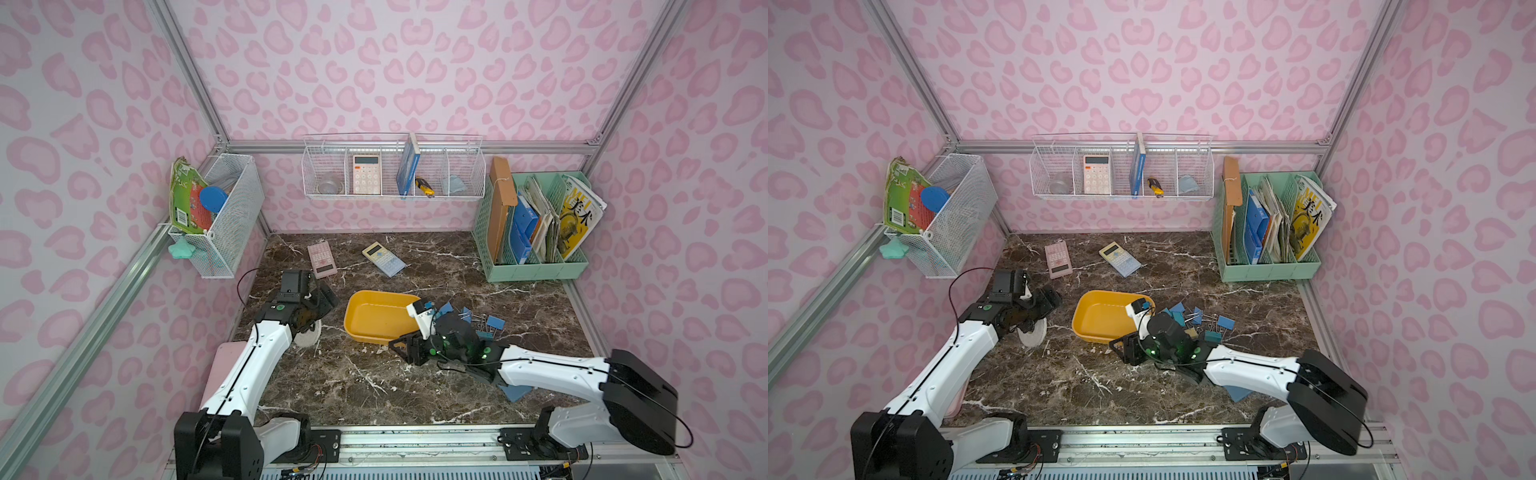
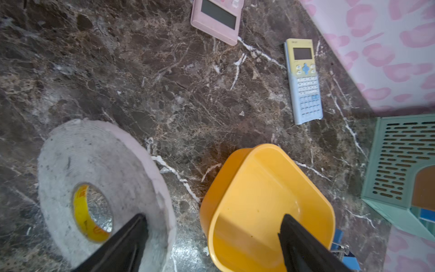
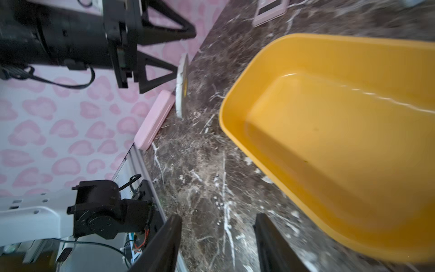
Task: Put the binder clips in the storage box
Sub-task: Adjust the distractor at the center of the board.
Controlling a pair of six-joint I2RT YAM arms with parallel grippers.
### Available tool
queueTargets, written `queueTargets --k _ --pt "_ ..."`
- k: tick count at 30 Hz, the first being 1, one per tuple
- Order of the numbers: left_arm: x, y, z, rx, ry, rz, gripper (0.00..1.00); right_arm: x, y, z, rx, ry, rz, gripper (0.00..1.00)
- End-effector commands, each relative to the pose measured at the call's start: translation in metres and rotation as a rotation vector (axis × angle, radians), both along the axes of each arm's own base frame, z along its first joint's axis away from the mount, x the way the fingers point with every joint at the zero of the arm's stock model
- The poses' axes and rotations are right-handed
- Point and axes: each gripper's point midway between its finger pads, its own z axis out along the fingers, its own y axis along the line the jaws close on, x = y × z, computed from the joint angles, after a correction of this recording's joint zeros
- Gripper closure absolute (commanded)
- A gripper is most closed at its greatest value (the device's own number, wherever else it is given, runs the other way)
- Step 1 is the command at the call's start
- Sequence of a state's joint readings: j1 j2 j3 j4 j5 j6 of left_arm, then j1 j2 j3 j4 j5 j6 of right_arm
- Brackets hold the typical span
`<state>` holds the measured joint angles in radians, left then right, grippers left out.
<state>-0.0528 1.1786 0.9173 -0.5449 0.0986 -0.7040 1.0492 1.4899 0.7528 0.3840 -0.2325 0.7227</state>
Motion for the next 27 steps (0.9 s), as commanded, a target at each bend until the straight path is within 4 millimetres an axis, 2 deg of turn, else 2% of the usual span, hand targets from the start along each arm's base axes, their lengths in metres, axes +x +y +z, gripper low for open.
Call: queueTargets --k 1,3,6,10,13,14,19,27 --pt "-0.010 -0.002 0.006 -0.043 0.030 -0.008 0.09 -0.002 0.057 0.040 0.167 -0.121 0.155 0.49" --pt "-0.014 0.000 0.008 -0.062 0.035 0.000 0.09 0.001 0.076 0.049 0.215 -0.146 0.186 0.51" --pt "-0.019 0.004 0.009 -0.112 0.030 0.017 0.09 0.014 0.101 0.048 0.244 -0.146 0.196 0.56" --pt "-0.023 0.007 0.019 -0.160 0.005 0.031 0.09 0.019 0.140 0.037 0.258 -0.109 0.256 0.56" --pt "-0.024 0.008 0.028 -0.160 -0.013 0.028 0.10 0.018 0.161 0.033 0.242 -0.113 0.298 0.55" --pt "-0.024 0.007 0.029 -0.162 -0.016 0.026 0.10 0.020 0.171 0.040 0.249 -0.125 0.306 0.55" --pt "-0.025 0.011 0.030 -0.152 -0.024 0.035 0.10 0.013 0.191 0.031 0.247 -0.089 0.368 0.54" --pt "-0.027 0.016 0.037 -0.161 -0.048 0.044 0.10 0.006 0.199 0.000 0.182 -0.046 0.378 0.54"
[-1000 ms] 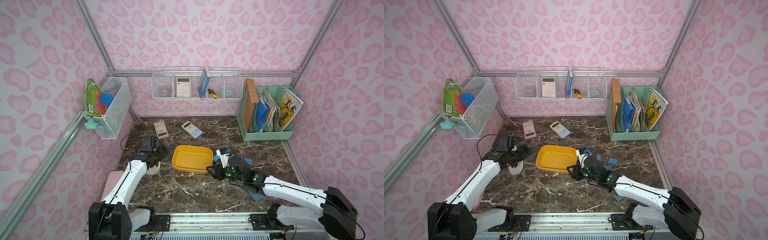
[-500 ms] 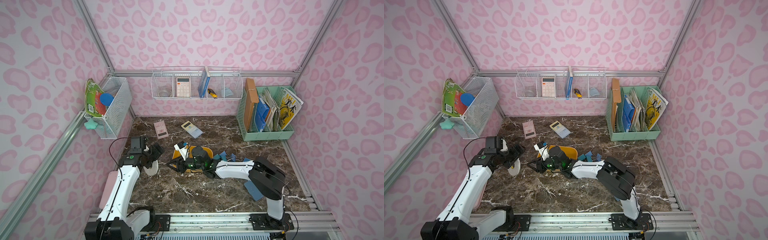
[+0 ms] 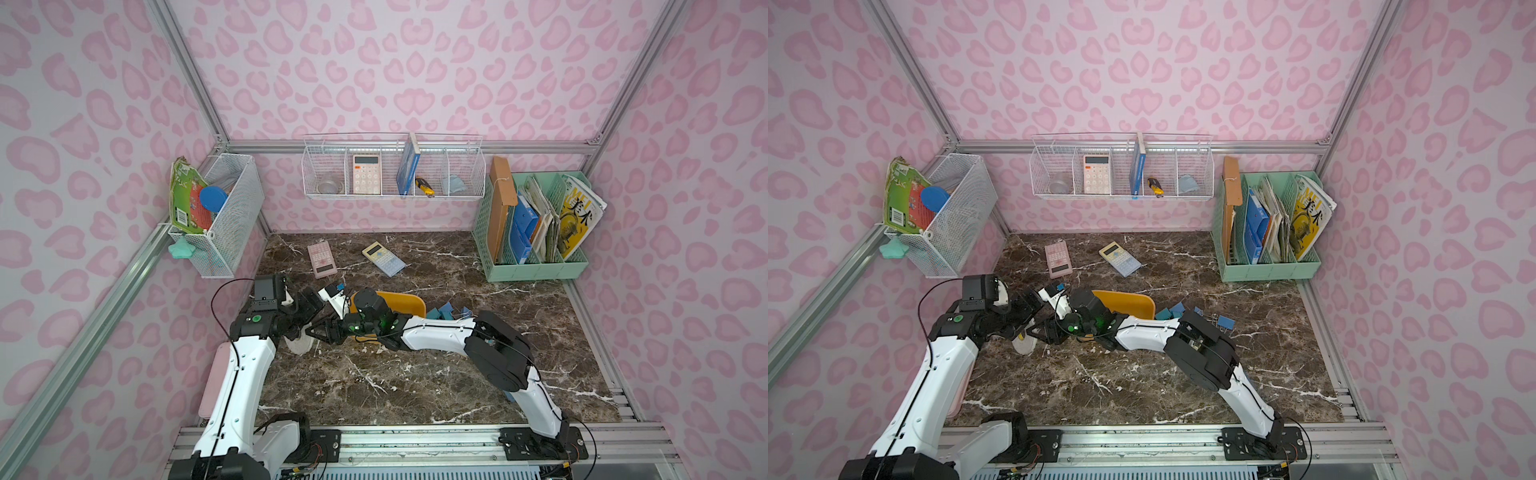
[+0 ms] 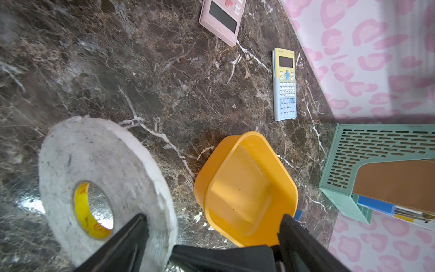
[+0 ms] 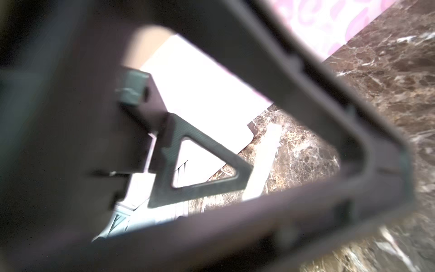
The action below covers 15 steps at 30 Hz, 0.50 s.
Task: Put the binder clips in the storage box
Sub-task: Adjust the distractor at the center of the board.
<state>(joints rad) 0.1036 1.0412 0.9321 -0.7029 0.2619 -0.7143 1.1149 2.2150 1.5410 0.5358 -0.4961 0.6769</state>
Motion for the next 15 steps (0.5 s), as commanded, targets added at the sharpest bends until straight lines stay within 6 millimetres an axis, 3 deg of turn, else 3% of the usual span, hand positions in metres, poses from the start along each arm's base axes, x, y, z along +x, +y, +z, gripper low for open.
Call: queueTargets --k 1,7,9,10,14,15 --pt "0.007 -0.004 0.013 -0.029 -0.060 -0.014 0.10 -0.012 0.003 -0.016 -0.049 0.009 0.049 0.54" --pt "0.008 -0.006 0.022 -0.044 -0.090 -0.016 0.10 -0.007 0.010 -0.032 -0.109 0.003 0.039 0.53" --pt "0.010 -0.008 0.023 -0.058 -0.101 -0.023 0.10 -0.008 0.013 -0.026 -0.082 0.007 0.050 0.54" --pt "0.010 -0.008 0.023 -0.059 -0.101 -0.024 0.10 -0.009 0.017 -0.034 -0.090 0.014 0.058 0.58" --pt "0.012 0.005 0.028 -0.068 -0.117 0.011 0.10 0.004 0.022 -0.051 -0.157 0.022 0.040 0.98" --pt "0.012 0.010 0.035 -0.080 -0.138 0.025 0.10 0.010 0.021 -0.057 -0.168 0.038 0.030 1.00"
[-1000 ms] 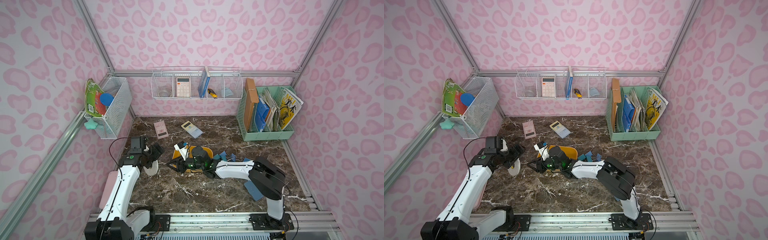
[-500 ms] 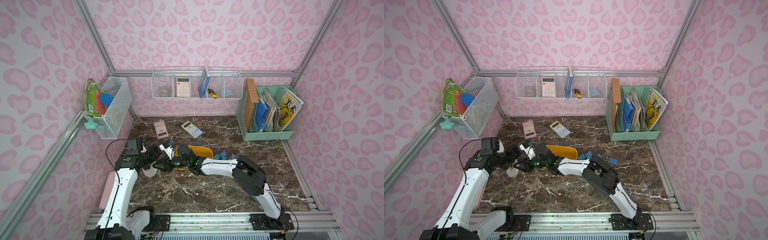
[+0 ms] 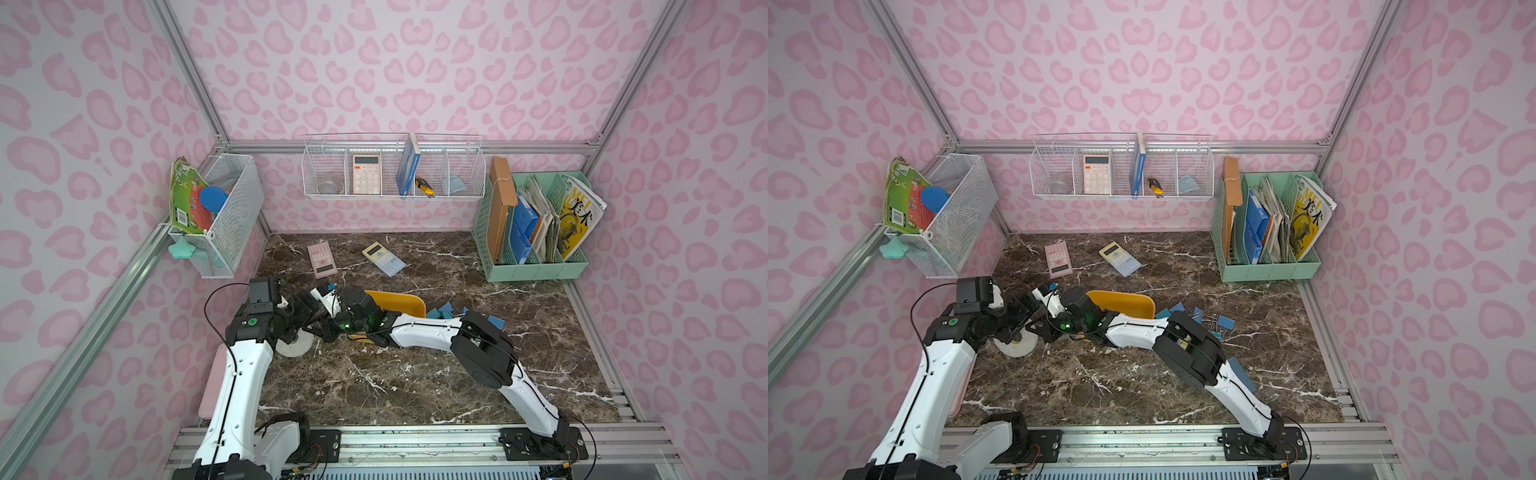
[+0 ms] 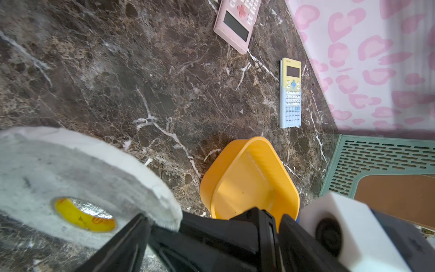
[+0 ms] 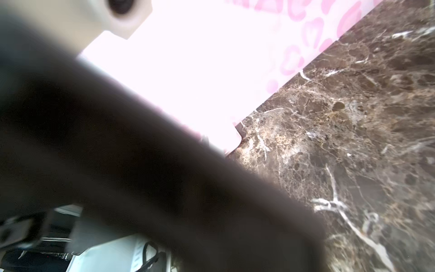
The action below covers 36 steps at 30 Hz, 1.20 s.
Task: Put the binder clips in the storage box
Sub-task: Adjust the distractor at the center of the board.
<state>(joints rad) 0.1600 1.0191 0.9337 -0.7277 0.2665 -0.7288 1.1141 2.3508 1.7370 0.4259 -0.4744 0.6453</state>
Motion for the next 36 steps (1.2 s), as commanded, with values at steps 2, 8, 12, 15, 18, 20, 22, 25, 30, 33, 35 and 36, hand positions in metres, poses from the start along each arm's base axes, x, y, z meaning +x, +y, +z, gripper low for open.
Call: queueTargets --k 2,8,12,15,18,20,22,25,30,33,35,36 --pt "0.019 0.008 0.047 -0.074 -0.184 -0.001 0.10 0.007 -0.008 -0.043 -0.134 0.075 0.014 1.00" --pt "0.019 0.028 0.071 -0.041 -0.244 0.063 0.10 0.038 0.021 -0.038 -0.159 0.020 0.025 1.00" --pt "0.020 0.029 0.074 -0.033 -0.267 0.060 0.10 0.063 0.039 -0.026 -0.064 0.109 0.070 0.45" --pt "0.020 0.029 0.065 -0.031 -0.255 0.062 0.10 0.075 0.031 -0.027 -0.105 0.115 0.063 0.23" --pt "0.021 0.027 0.059 -0.050 -0.247 0.052 0.10 0.073 0.008 -0.036 -0.195 0.081 0.039 0.17" --pt "0.021 0.024 0.060 -0.063 -0.262 0.041 0.10 0.075 -0.012 -0.018 -0.168 0.044 -0.002 0.15" --pt "0.019 0.016 0.070 -0.067 -0.291 -0.006 0.10 0.079 -0.046 -0.001 -0.157 0.047 -0.061 0.14" --pt "0.012 0.006 0.078 -0.061 -0.328 -0.072 0.09 0.078 -0.095 0.034 -0.154 0.014 -0.145 0.15" --pt "0.019 -0.020 0.053 -0.088 -0.322 -0.194 0.10 0.074 -0.159 0.036 -0.332 -0.007 -0.298 0.18" --pt "0.030 -0.053 0.029 -0.070 -0.249 -0.320 0.12 0.085 -0.209 0.017 -0.453 0.013 -0.436 0.20" --pt "0.035 -0.069 0.017 -0.036 -0.206 -0.384 0.12 0.088 -0.240 0.004 -0.490 0.045 -0.489 0.21" --pt "0.036 -0.073 0.010 -0.043 -0.172 -0.396 0.12 0.088 -0.250 0.004 -0.501 0.047 -0.512 0.21"
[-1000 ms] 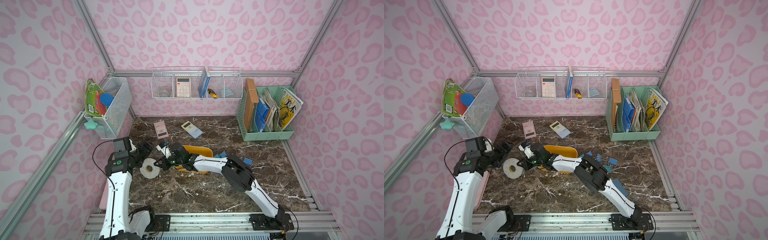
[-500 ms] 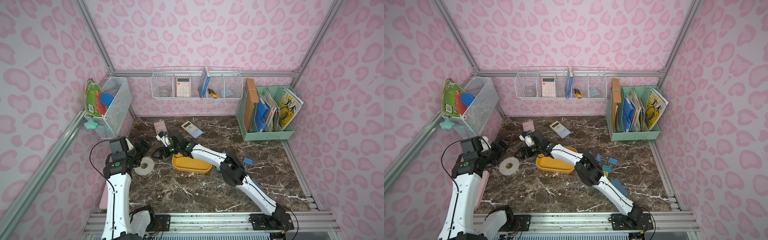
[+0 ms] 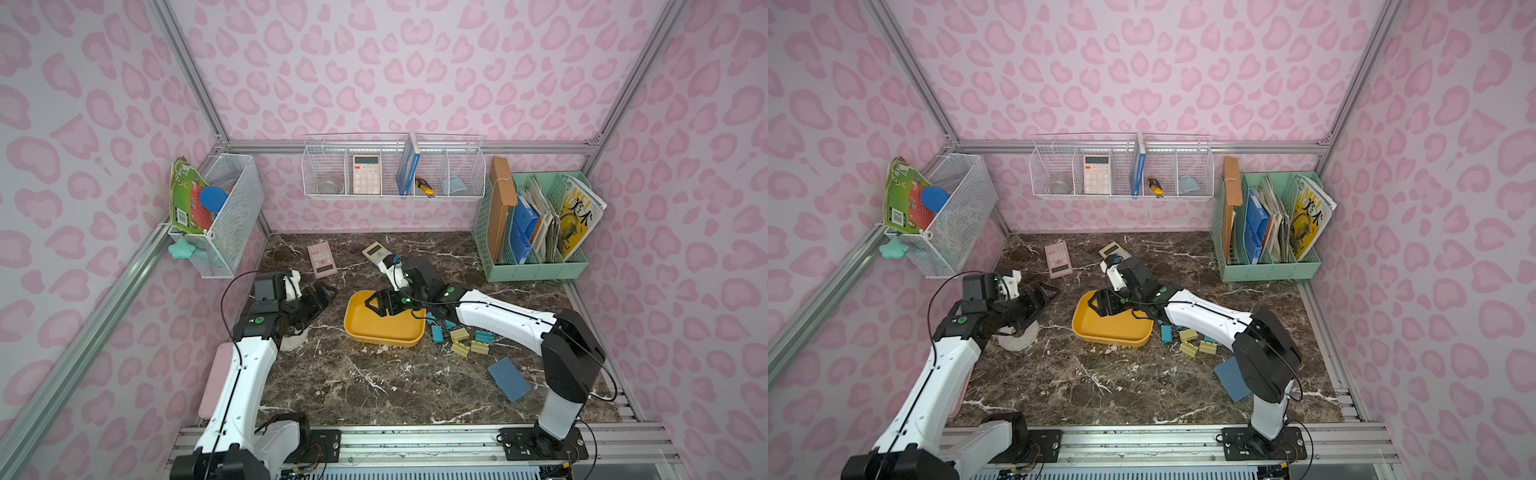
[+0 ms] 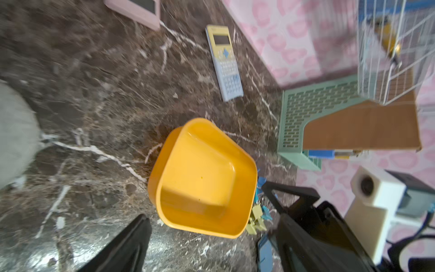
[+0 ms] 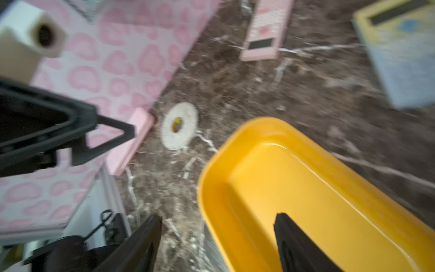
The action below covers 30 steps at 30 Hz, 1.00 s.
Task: Put the binder clips in the storage box
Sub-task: Adjust the distractor at the center of the board, then move the storage box to the center of the board.
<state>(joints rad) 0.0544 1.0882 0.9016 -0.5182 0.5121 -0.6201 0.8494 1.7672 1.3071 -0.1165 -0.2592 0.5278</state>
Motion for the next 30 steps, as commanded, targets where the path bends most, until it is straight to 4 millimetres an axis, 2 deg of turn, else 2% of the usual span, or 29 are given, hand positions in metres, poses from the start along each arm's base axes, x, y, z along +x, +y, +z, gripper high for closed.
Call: queueTargets --k 1,5,9,13,17,22,25,30 --pt "0.009 -0.007 -0.009 0.055 0.007 -0.053 0.13 0.006 -0.044 -0.019 -0.127 0.016 -0.126 0.21" --pt "0.012 -0.008 -0.035 0.112 0.092 -0.064 0.15 0.006 -0.069 -0.025 -0.206 0.019 -0.177 0.21" --pt "0.024 -0.013 -0.061 0.176 0.151 -0.078 0.17 0.013 -0.095 -0.037 -0.271 0.033 -0.238 0.22" --pt "0.029 -0.020 -0.086 0.261 0.201 -0.112 0.20 0.009 -0.108 -0.047 -0.304 0.054 -0.247 0.23" --pt "0.031 -0.021 -0.090 0.265 0.183 -0.115 0.20 0.002 -0.113 -0.061 -0.305 0.073 -0.244 0.24" --pt "0.035 -0.025 -0.103 0.274 0.214 -0.143 0.20 0.005 -0.116 -0.083 -0.317 0.105 -0.250 0.29" --pt "0.039 -0.030 -0.107 0.291 0.212 -0.164 0.21 0.008 -0.114 -0.089 -0.306 0.112 -0.245 0.33" --pt "0.037 -0.037 -0.118 0.286 0.228 -0.190 0.33 0.014 -0.105 -0.094 -0.302 0.112 -0.224 0.39"
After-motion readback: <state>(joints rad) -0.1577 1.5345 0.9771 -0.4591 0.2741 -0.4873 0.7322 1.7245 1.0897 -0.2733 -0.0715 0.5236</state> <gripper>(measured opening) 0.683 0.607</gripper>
